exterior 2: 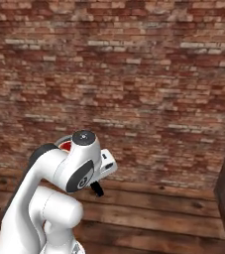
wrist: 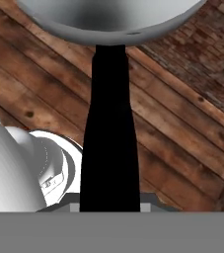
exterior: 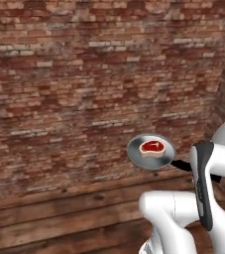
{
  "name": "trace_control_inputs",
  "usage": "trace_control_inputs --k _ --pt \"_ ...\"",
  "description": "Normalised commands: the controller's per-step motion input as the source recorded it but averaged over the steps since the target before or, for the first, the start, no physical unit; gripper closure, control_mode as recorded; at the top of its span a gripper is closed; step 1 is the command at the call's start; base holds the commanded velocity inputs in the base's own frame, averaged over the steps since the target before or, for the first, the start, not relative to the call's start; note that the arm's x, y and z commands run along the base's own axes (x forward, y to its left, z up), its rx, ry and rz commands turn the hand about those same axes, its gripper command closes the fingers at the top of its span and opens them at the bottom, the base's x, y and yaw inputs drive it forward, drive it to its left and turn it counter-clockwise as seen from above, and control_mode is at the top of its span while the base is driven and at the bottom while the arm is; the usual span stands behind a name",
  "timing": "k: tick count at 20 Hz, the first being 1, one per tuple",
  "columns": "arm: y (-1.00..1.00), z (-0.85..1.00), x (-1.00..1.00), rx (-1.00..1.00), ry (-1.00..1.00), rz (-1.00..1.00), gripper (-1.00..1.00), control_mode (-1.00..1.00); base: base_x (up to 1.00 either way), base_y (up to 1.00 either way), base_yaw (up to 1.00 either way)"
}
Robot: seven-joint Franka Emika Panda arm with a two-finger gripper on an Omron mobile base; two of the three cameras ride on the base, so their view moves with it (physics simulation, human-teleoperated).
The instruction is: Pick up the pan with the steak in it and place it on the dining table. Then place the steak on the plate.
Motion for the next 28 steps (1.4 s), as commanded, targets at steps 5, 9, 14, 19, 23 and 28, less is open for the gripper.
trace_control_inputs --k 5,9,14,19,23,28 --pt "0.00 0.00 0.00 0.00 0.00 0.00 1.00 1.00 1.00 -0.18 0.00" --pt "0.00 0.00 0.00 0.00 0.00 0.00 1.00 1.00 1.00 -0.05 0.00" --pt "0.00 0.00 0.00 0.00 0.00 0.00 1.00 1.00 1.00 -0.06 0.02" --pt "0.00 0.00 0.00 0.00 0.00 0.00 1.00 1.00 0.89 -0.04 0.20" --pt "0.00 0.00 0.00 0.00 0.00 0.00 1.00 1.00 0.34 -0.02 0.38" --pt "0.00 0.00 0.00 0.00 0.00 0.00 1.00 1.00 -0.02 0.00 0.49"
